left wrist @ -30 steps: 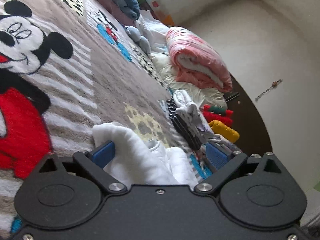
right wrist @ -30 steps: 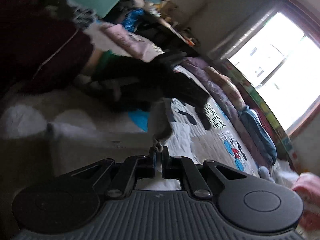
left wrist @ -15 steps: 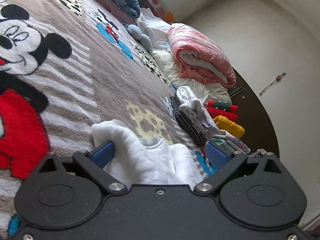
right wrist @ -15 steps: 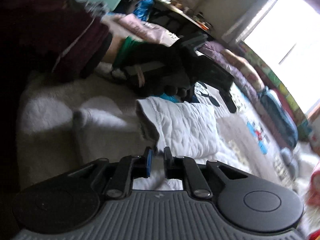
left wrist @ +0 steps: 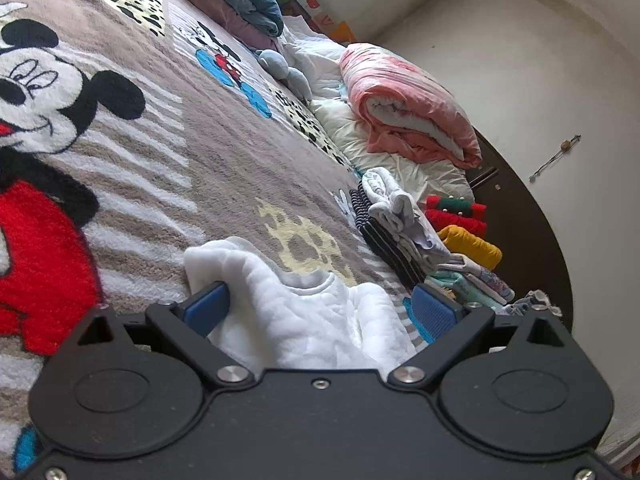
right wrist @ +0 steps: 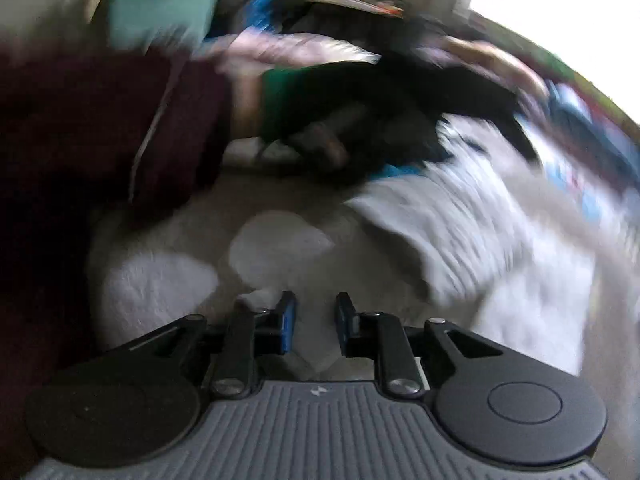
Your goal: Fold clothes
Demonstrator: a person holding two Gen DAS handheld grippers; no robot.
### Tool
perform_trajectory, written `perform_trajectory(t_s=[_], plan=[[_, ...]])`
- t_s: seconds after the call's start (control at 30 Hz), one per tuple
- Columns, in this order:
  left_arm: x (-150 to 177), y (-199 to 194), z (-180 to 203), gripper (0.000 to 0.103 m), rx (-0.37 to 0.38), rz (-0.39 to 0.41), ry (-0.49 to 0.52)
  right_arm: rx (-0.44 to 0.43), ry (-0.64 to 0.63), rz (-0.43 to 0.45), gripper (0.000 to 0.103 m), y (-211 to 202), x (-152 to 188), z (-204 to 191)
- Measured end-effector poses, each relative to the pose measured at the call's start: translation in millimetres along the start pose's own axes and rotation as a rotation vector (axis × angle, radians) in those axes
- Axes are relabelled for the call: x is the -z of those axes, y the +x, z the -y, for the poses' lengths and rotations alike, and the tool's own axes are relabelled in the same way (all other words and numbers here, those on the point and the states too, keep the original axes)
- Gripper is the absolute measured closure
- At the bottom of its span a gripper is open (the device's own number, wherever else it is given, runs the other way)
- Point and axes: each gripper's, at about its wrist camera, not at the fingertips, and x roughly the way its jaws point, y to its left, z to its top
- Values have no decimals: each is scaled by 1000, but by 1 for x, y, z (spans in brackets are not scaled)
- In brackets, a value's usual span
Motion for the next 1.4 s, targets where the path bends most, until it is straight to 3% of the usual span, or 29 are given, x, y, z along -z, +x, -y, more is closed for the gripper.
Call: perform_trajectory(t_s=[0.07, 0.13, 0.23, 0.43, 0.53, 0.6, 0.7, 0.83, 0.93, 1.13, 1.3, 1.4], plan=[[1, 1, 1, 5, -11, 0, 5, -8, 104, 2, 78, 0, 11, 15], [1, 1, 2, 5, -21, -1, 11, 15, 131, 5, 66, 0, 19, 20], [5, -6, 8, 5, -74, 4, 42, 2, 211, 28, 66, -1, 29, 28], [14, -25, 23, 5, -192, 15, 113, 36, 222, 85, 66, 2, 39, 27], [24, -46, 41, 5, -253, 57, 203, 52, 231, 115, 66, 4, 44, 27], [33, -63, 55, 9, -279, 115, 255, 55, 242, 133, 66, 1, 48, 27], [49, -78, 80, 27, -251, 159, 356, 55, 260, 147, 66, 0, 51, 29], [75, -68, 109, 35, -250, 106, 577, 58, 265, 165, 66, 2, 52, 29], [90, -51, 115, 38, -250, 32, 677, 64, 263, 177, 66, 1, 54, 27], [107, -4, 93, 42, -339, -94, 727, 97, 248, 194, 66, -3, 57, 23], [109, -2, 91, 41, -333, -101, 750, 101, 223, 201, 67, -21, 56, 18], [107, -3, 92, 41, -322, -106, 739, 115, 209, 255, 67, -38, 45, 16]])
